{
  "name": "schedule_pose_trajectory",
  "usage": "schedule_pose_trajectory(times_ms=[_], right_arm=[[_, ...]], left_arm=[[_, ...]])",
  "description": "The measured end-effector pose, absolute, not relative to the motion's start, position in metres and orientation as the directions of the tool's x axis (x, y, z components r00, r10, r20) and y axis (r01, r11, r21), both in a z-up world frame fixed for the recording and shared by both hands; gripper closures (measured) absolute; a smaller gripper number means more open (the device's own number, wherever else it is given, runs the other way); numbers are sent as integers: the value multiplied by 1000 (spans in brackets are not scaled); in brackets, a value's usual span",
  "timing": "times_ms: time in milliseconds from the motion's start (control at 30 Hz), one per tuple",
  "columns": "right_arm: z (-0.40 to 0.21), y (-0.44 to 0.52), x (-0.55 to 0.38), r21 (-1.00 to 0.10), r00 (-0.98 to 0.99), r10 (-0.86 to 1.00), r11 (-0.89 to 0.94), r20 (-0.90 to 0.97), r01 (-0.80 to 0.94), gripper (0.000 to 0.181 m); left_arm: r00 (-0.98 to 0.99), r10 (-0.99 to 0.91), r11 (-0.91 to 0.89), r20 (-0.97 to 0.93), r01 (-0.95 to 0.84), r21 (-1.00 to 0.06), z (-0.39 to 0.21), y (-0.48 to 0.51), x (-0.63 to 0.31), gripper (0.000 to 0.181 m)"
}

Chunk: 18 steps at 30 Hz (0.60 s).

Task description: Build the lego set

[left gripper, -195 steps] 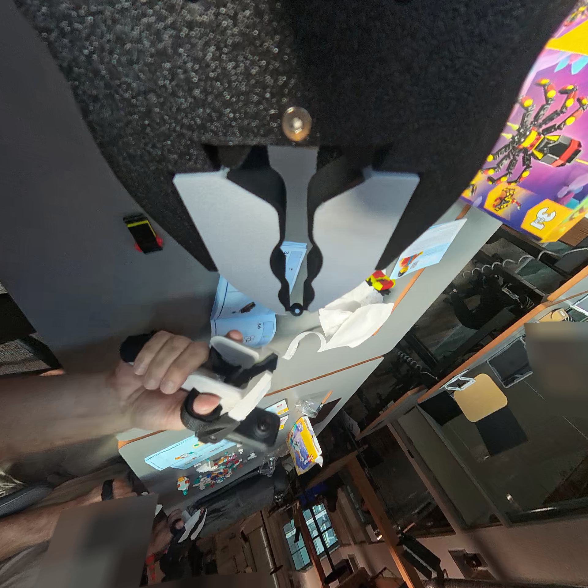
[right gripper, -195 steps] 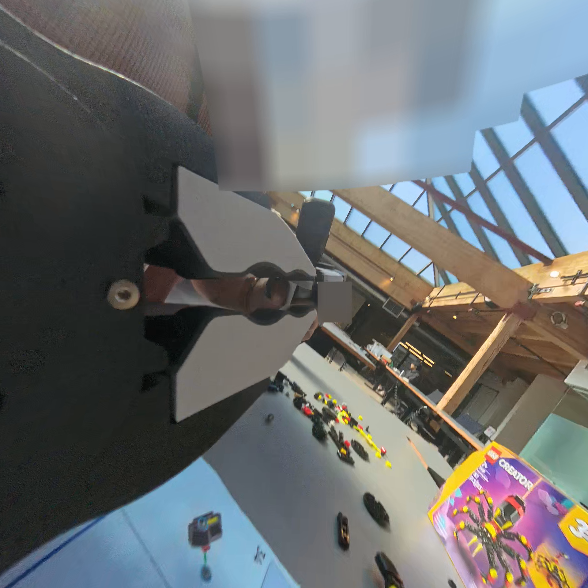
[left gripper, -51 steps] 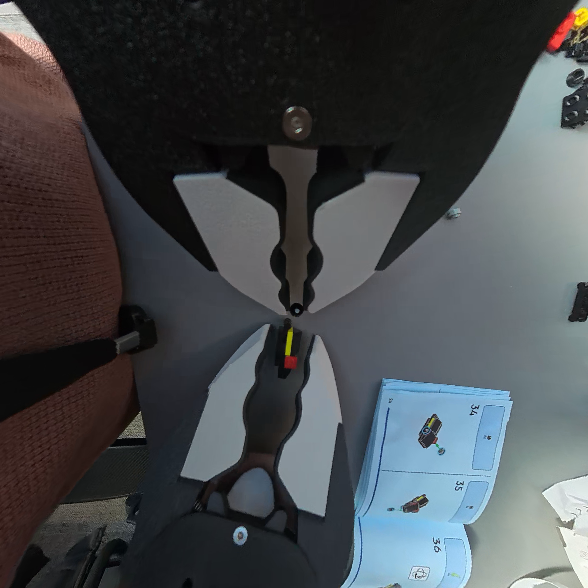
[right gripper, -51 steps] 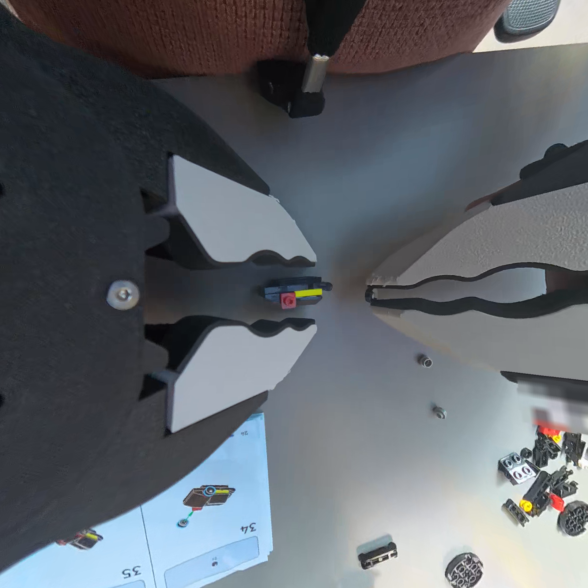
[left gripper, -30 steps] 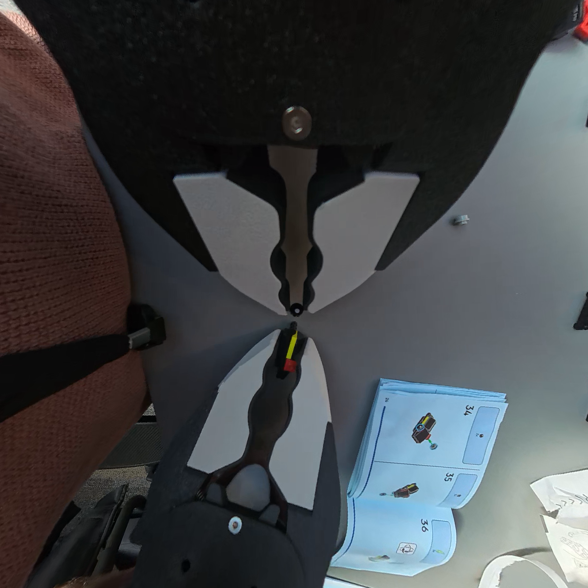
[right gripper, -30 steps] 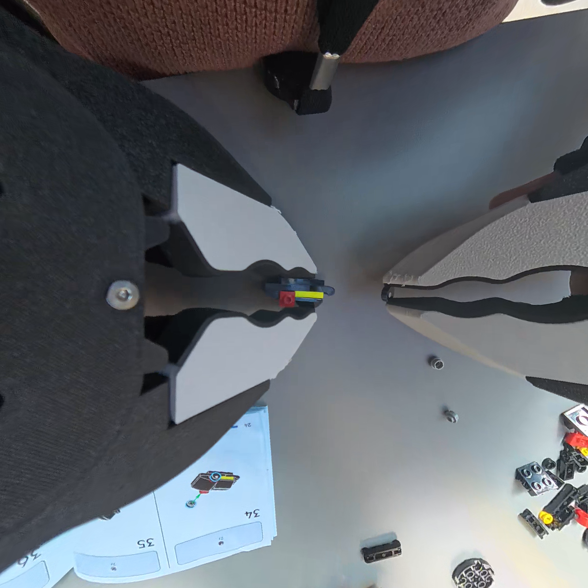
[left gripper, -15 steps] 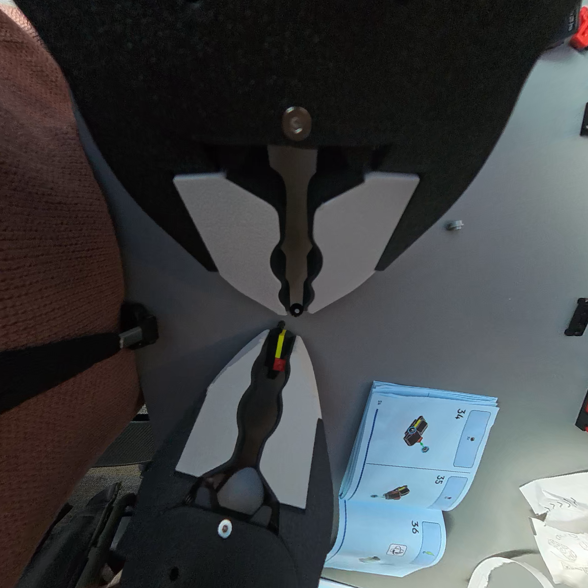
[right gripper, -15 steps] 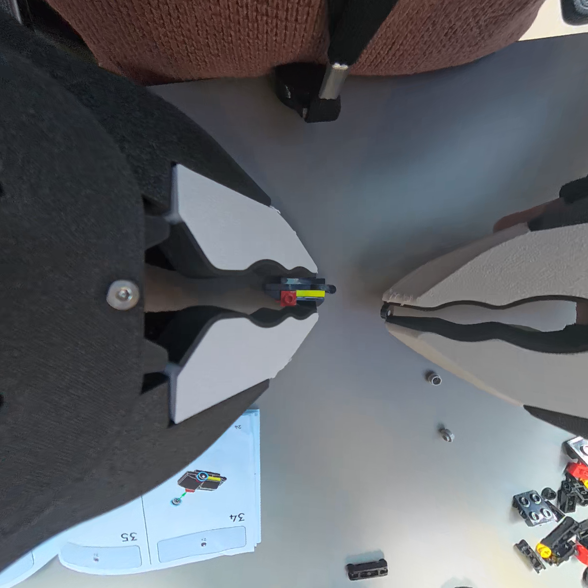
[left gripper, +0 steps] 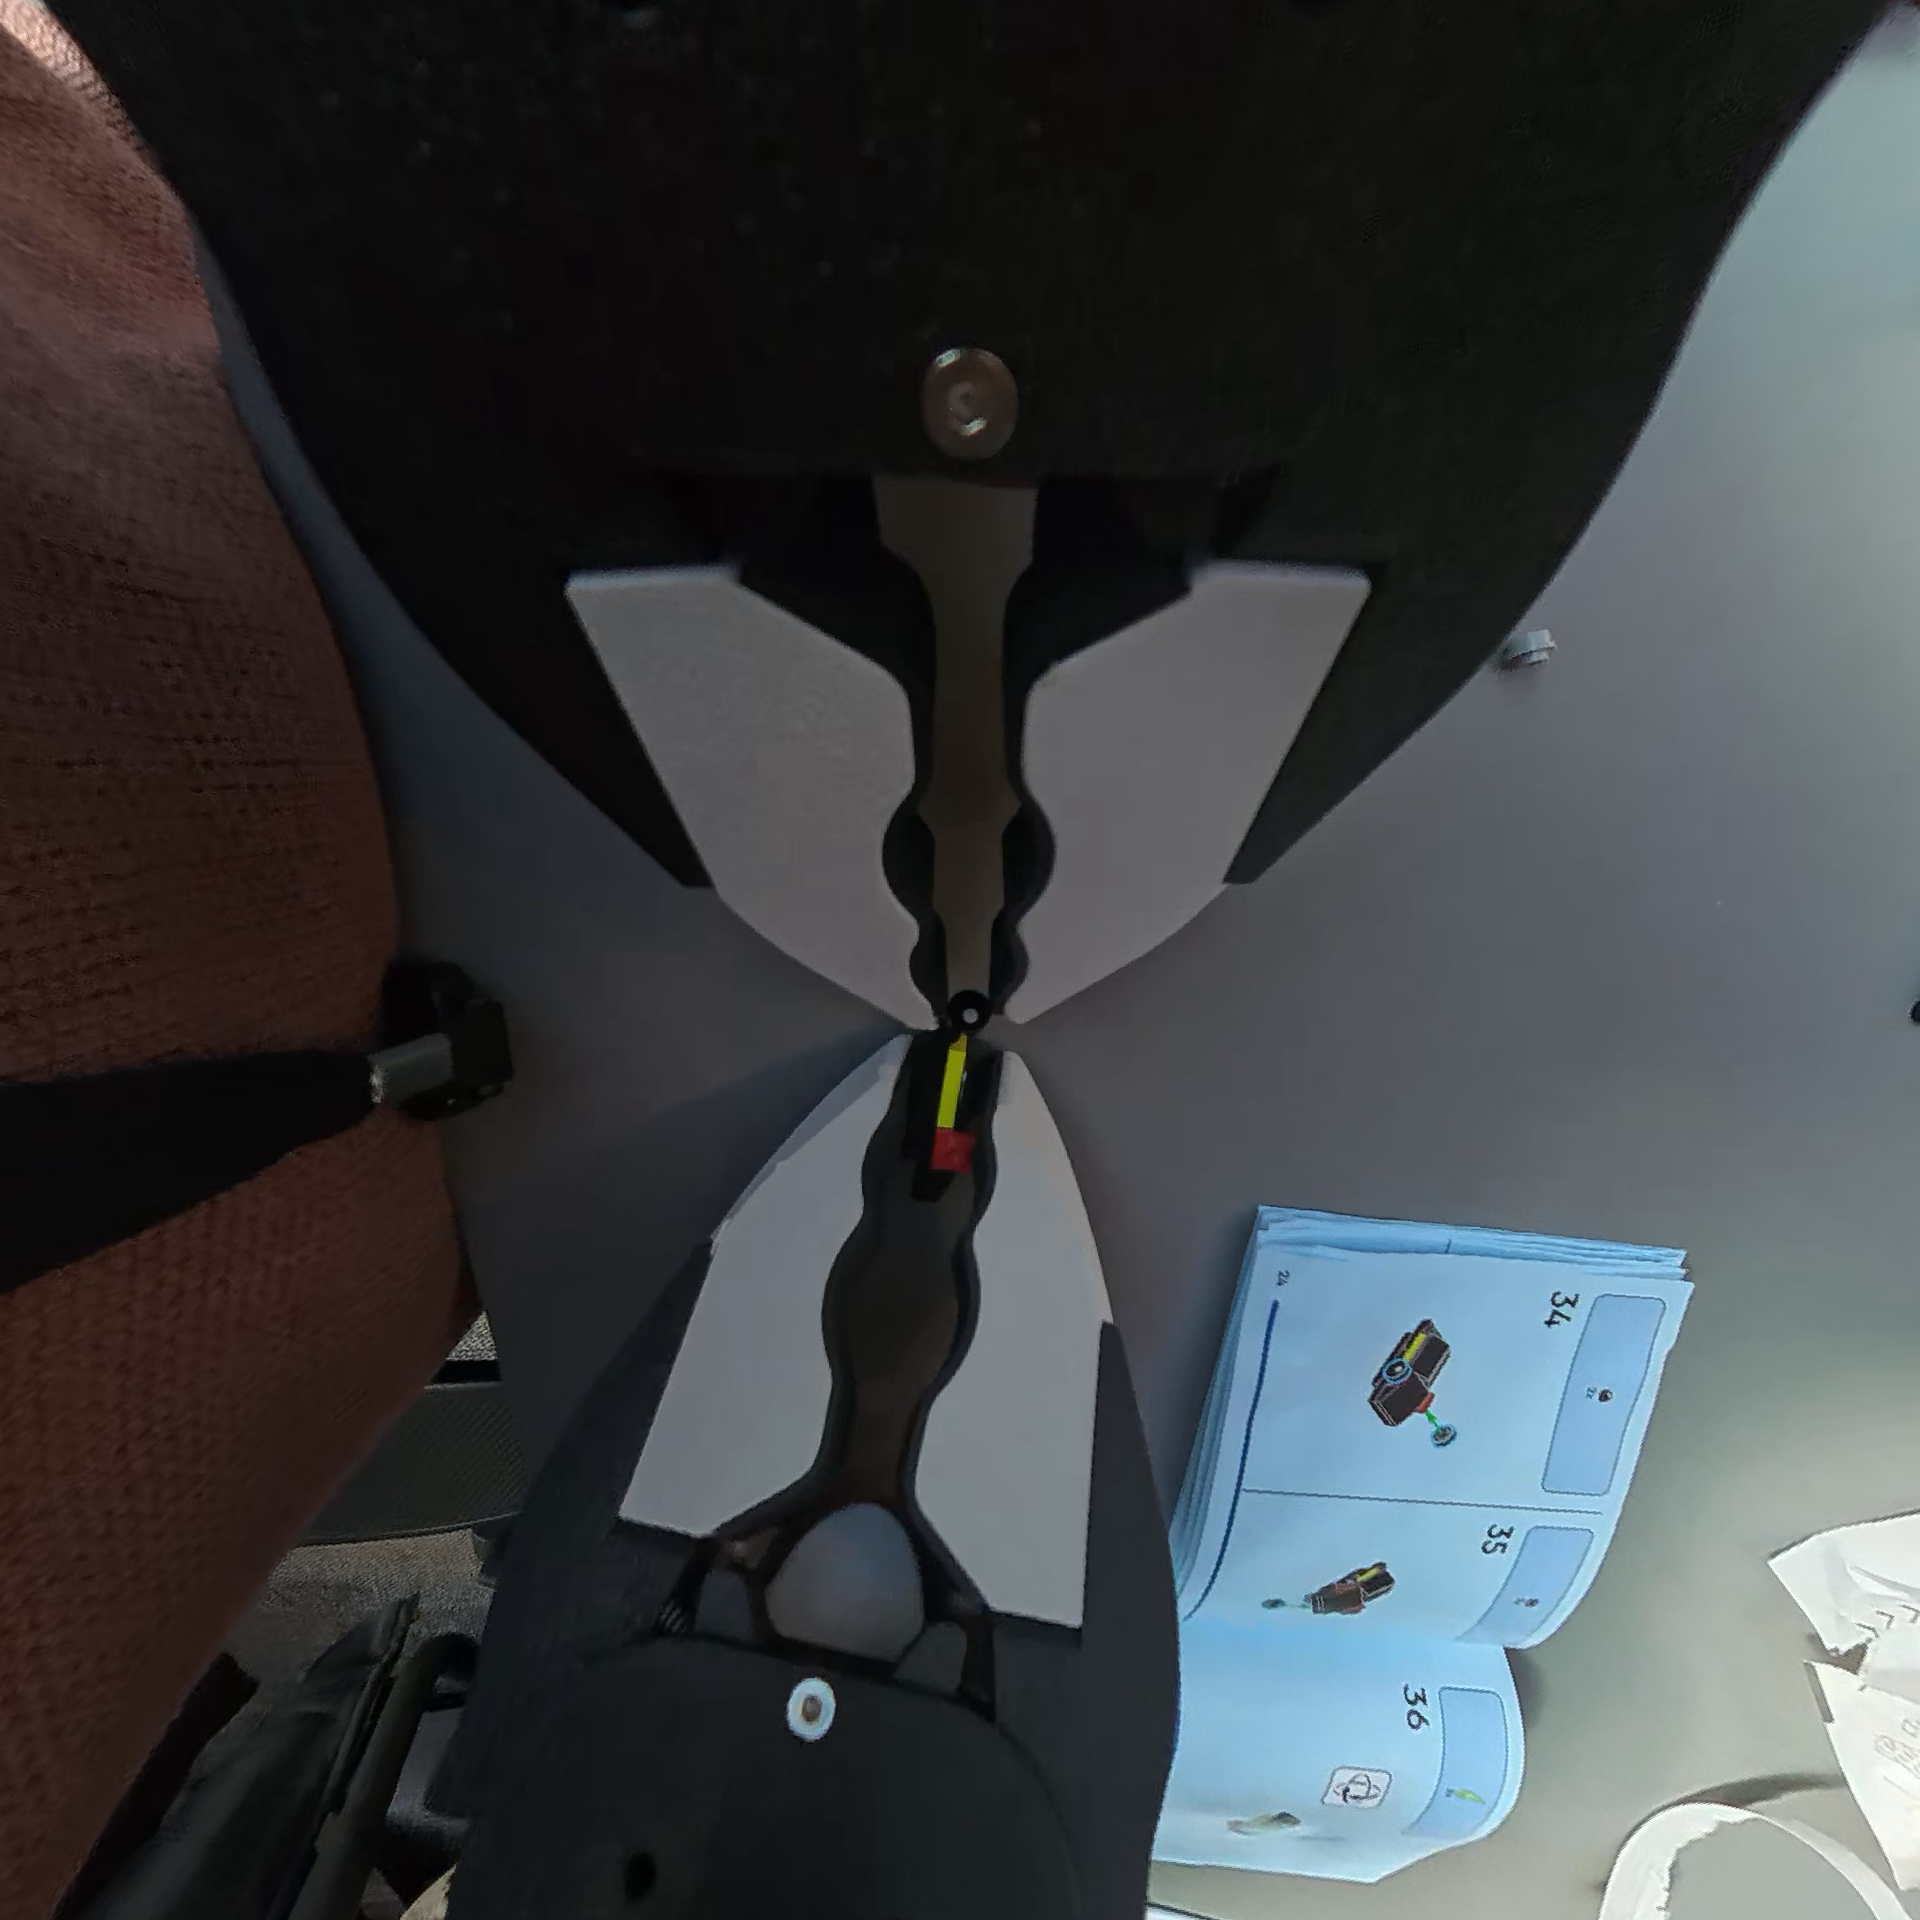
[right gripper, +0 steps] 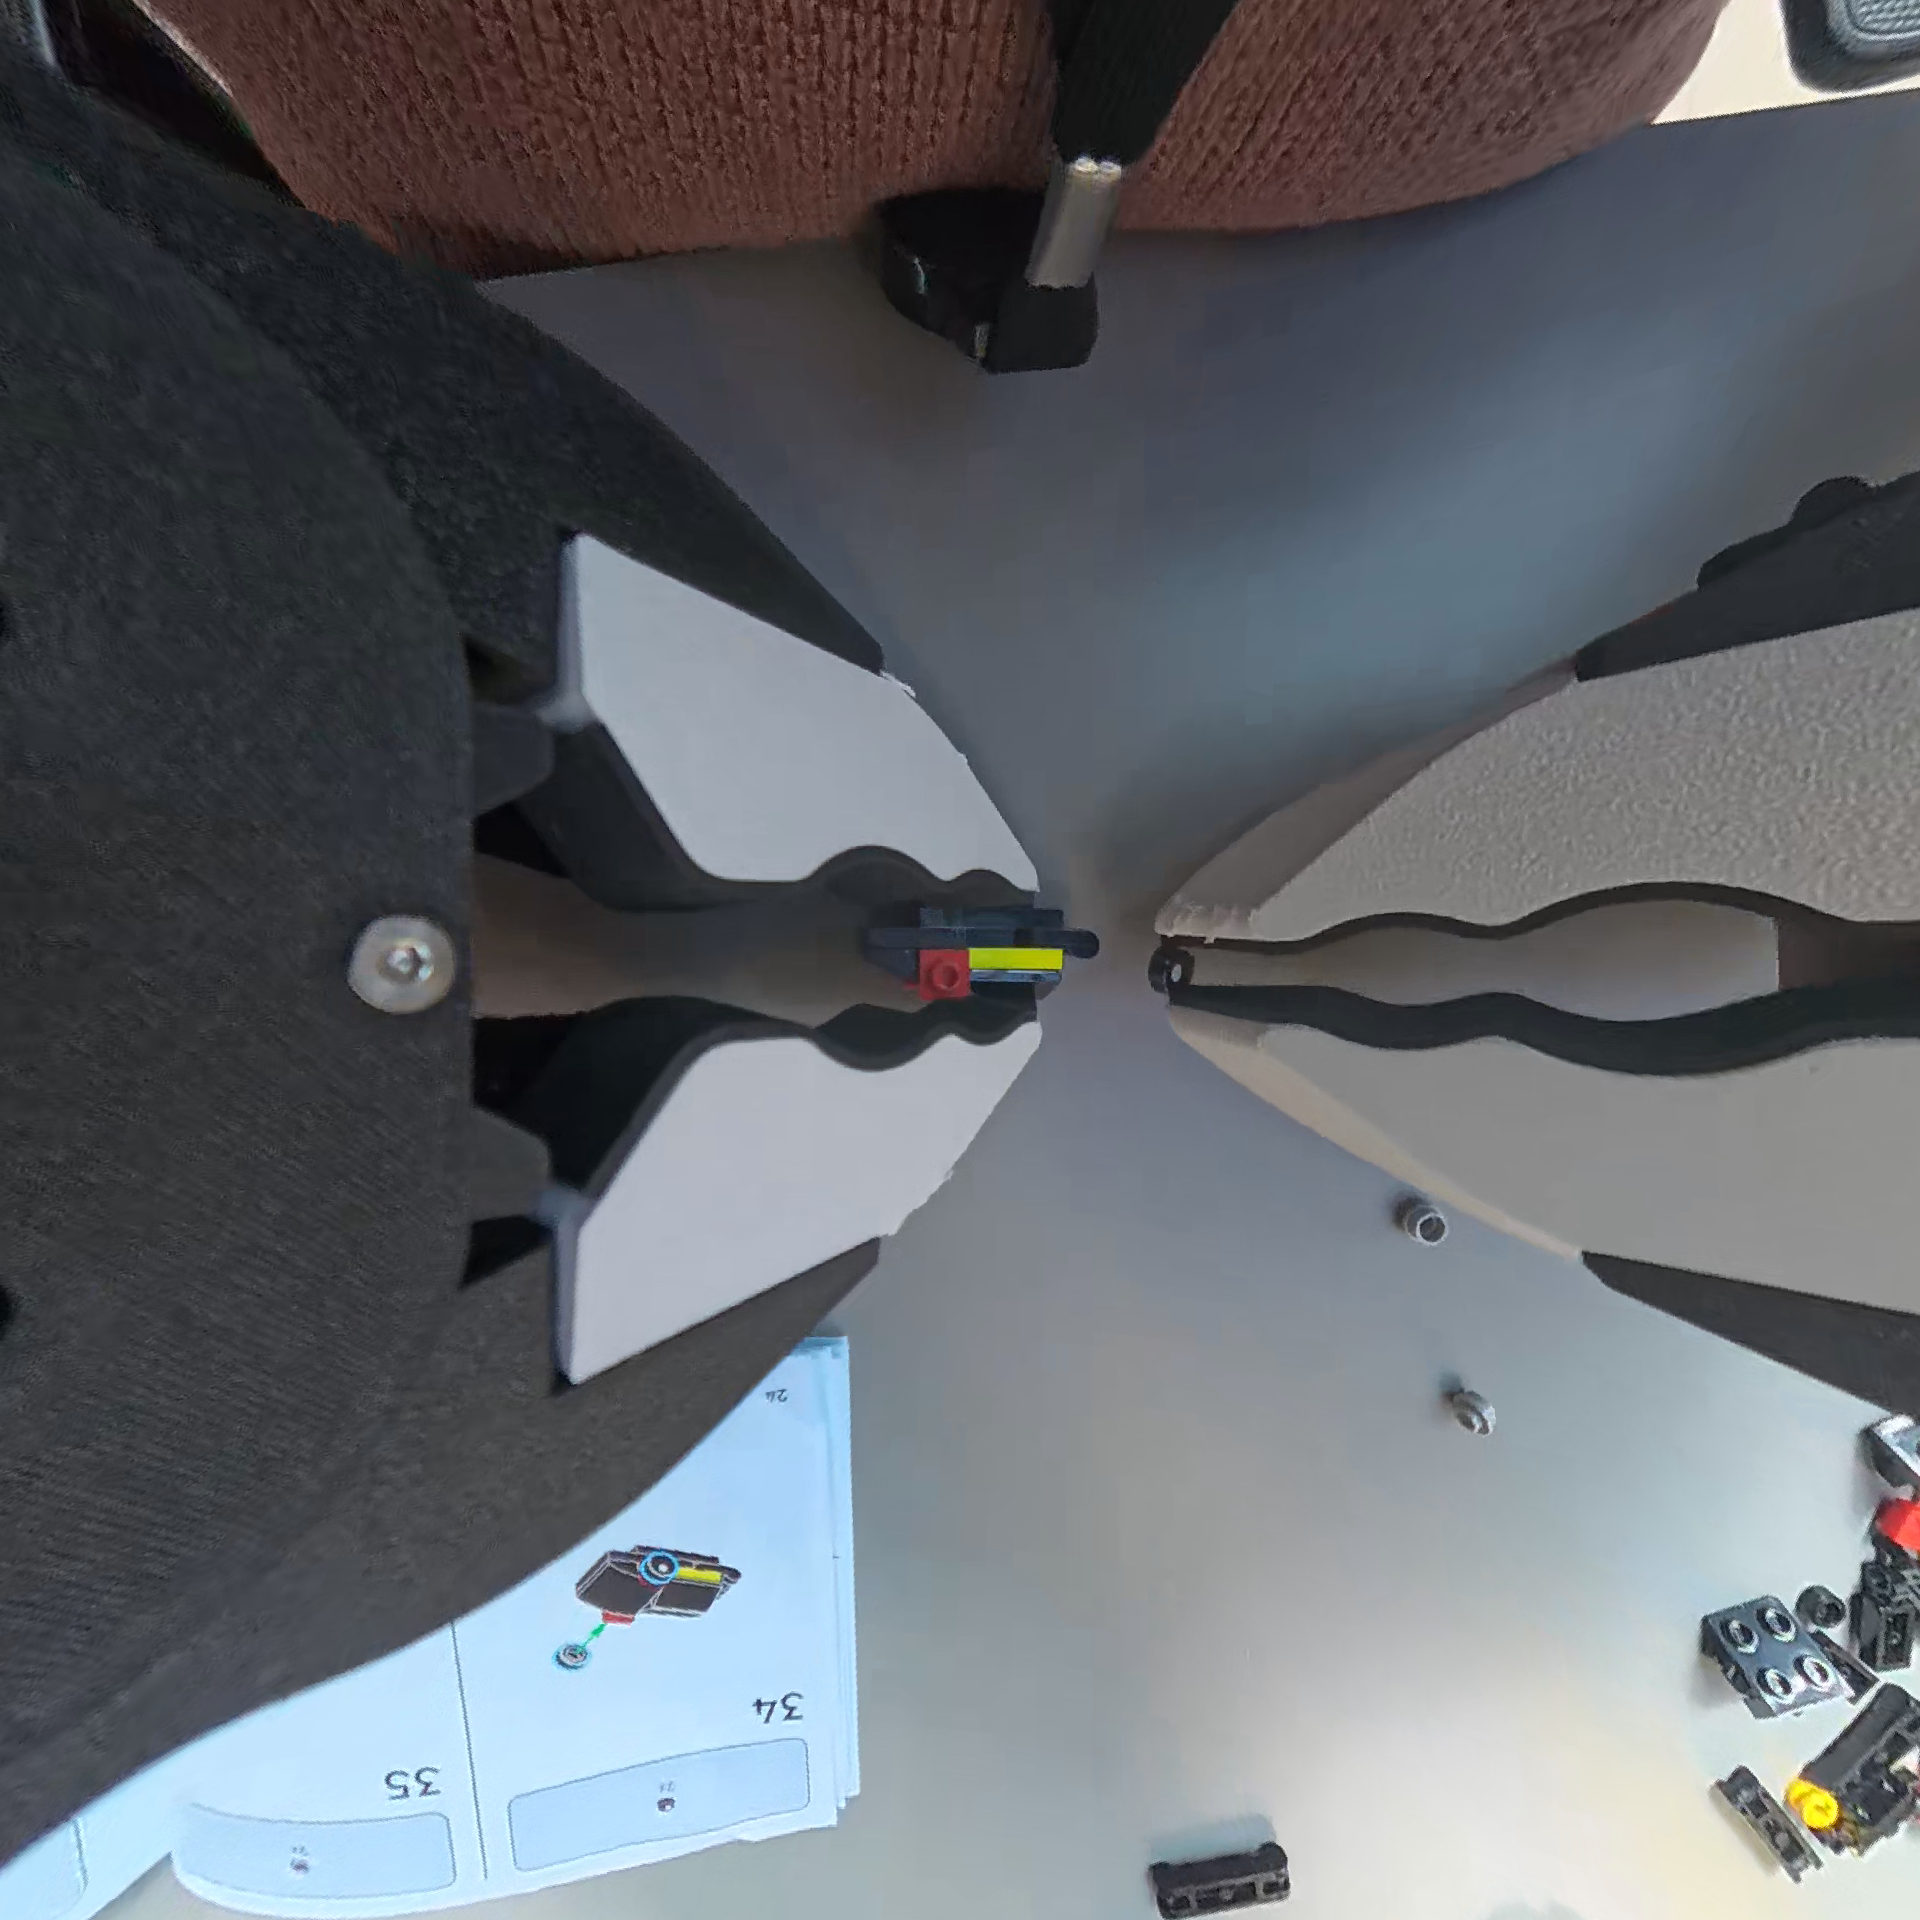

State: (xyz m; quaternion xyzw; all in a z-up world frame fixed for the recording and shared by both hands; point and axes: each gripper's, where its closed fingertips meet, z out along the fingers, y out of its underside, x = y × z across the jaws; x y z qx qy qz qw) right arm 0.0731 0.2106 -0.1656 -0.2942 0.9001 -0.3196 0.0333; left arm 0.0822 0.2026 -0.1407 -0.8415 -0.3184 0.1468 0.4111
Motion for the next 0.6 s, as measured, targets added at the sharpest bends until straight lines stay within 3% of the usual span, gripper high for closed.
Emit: schedule_pose_trajectory(times_ms=[433,600], right_arm=[[-164,211,72,-652,-858,-510,632,58,-419,165],[-165,211,72,-675,-872,-487,627,50,-389,150]], left_arm=[[749,663,-471,3,420,-776,-142,203,75,174],[763,646,-492,-2,414,-766,-142,205,74,174]])
